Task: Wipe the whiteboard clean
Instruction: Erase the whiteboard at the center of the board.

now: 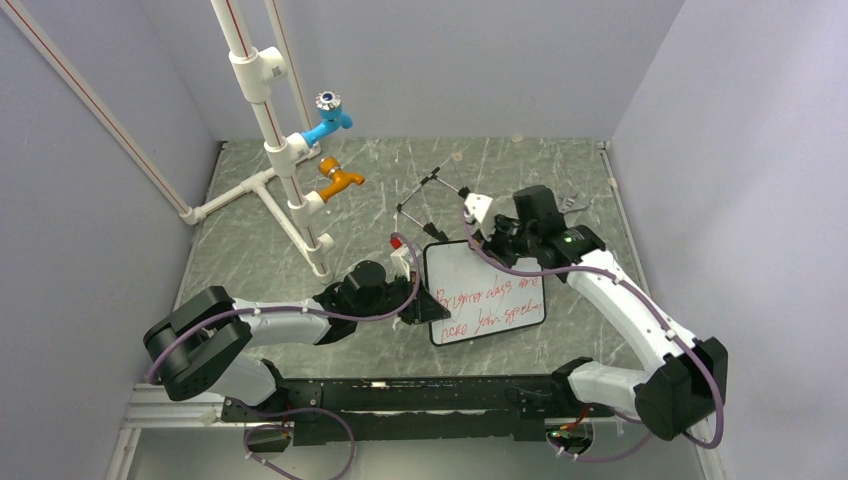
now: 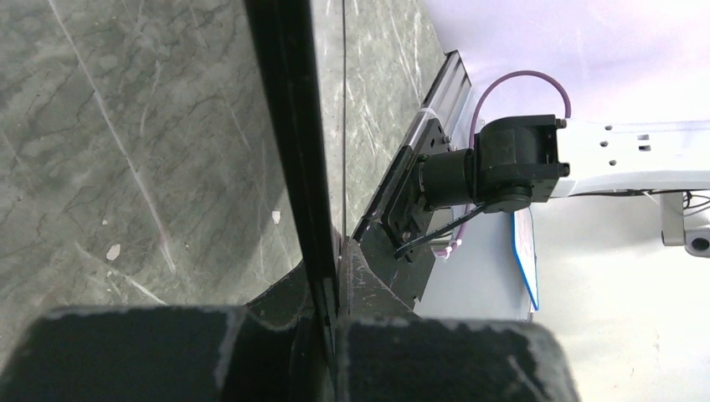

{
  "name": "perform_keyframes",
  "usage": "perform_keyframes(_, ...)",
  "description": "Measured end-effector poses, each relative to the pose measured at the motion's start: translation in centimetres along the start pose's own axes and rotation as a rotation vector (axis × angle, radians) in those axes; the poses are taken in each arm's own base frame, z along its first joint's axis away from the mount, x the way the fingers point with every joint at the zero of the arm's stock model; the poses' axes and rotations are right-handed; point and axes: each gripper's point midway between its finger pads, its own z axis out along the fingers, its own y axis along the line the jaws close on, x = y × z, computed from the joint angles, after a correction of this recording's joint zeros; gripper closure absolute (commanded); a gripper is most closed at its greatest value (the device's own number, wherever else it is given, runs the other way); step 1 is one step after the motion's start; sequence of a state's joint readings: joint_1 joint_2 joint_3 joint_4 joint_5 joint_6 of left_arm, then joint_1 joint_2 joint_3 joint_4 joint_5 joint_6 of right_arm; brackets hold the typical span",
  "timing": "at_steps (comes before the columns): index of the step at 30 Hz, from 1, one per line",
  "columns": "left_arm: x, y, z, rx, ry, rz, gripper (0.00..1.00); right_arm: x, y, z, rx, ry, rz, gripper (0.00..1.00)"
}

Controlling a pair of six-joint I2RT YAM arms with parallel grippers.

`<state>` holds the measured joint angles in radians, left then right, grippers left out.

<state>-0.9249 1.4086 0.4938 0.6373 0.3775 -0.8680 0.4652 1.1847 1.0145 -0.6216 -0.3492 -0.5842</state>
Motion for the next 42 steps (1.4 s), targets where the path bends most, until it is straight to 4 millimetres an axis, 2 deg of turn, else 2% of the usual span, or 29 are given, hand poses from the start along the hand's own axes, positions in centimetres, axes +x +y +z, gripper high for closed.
perform_keyframes(3, 0.1, 0.3, 0.0, -0.013, 0.002, -0.016, 1.0, -1.8, 2.0, 0.9, -0.082, -0.024, -0.057, 1.0)
perform_keyframes(5, 0.1, 0.4, 0.0, -0.019, 0.001, -0.02, 1.0, -2.2, 3.5, 1.1, -0.142, -0.036, -0.089, 1.0)
perform_keyframes(8, 0.1, 0.4, 0.0, -0.018, 0.001, -0.015, 1.0, -2.0, 5.3, 1.2, -0.202, -0.048, -0.12, 1.0)
perform_keyframes(11, 0.0, 0.4, 0.0, -0.018, 0.001, -0.01, 1.0, -0.7, 5.7, 1.0, -0.203, -0.051, -0.11, 1.0)
perform_keyframes(13, 0.0, 0.4, 0.0, -0.016, 0.0, -0.004, 1.0, 0.5, 5.1, 0.5, -0.173, -0.052, -0.062, 1.0)
perform_keyframes(16, 0.0, 0.3, 0.0, -0.012, 0.0, 0.006, 1.0, 2.3, 2.4, -0.3, -0.078, -0.03, 0.041, 1.0)
perform_keyframes(18, 0.0, 0.2, 0.0, -0.008, -0.001, 0.007, 1.0, 2.9, 1.0, -0.6, -0.027, -0.018, 0.081, 1.0)
perform_keyframes(20, 0.0, 0.3, 0.0, -0.009, -0.001, 0.006, 1.0, 3.0, 0.5, -0.6, -0.01, -0.011, 0.098, 1.0)
perform_keyframes(25, -0.3, 0.1, 0.0, -0.006, -0.011, 0.01, 1.0, 1.8, 0.8, -0.3, -0.055, 0.006, 0.068, 1.0)
perform_keyframes(28, -0.3, 0.1, -0.1, -0.005, -0.012, 0.015, 1.0, 0.1, 2.7, 0.1, -0.122, -0.027, -0.023, 1.0)
perform_keyframes(31, -0.1, 0.1, -0.4, -0.004, -0.01, 0.019, 1.0, 0.2, 3.1, 0.0, -0.121, -0.049, -0.032, 1.0)
perform_keyframes(37, 0.0, 0.0, -0.4, -0.001, -0.011, 0.019, 1.0, 4.5, -1.7, -1.2, 0.059, 0.0, 0.131, 1.0)
perform_keyframes(39, 0.0, 0.1, -0.4, -0.003, -0.01, 0.017, 1.0, 5.4, -2.1, -1.3, 0.076, 0.019, 0.146, 1.0)
perform_keyframes(42, 0.0, 0.0, -0.5, -0.005, -0.009, 0.011, 1.0, 5.9, -1.3, -1.1, 0.046, 0.024, 0.12, 1.0)
